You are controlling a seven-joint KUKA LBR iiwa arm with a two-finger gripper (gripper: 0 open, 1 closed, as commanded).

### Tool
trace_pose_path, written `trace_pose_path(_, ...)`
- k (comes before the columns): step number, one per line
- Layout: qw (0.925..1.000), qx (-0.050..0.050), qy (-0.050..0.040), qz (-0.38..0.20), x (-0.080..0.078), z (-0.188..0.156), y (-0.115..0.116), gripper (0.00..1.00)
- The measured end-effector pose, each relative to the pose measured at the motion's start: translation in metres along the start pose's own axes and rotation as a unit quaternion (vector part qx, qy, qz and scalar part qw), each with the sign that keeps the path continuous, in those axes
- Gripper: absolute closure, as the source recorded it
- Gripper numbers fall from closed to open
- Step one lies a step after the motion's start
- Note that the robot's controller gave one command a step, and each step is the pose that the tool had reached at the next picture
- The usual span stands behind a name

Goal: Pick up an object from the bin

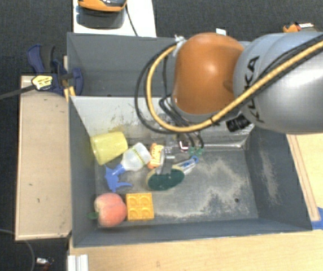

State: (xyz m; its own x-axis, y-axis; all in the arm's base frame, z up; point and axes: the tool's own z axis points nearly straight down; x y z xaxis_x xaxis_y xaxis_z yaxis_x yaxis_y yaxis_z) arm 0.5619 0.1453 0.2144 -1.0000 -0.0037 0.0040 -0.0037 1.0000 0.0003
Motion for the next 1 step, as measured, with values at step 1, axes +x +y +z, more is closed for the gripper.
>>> trace_pose_path(1,1.0,0.0,-0.0037,0.002,-0.0012,-0.0048,-0.0011,0.0)
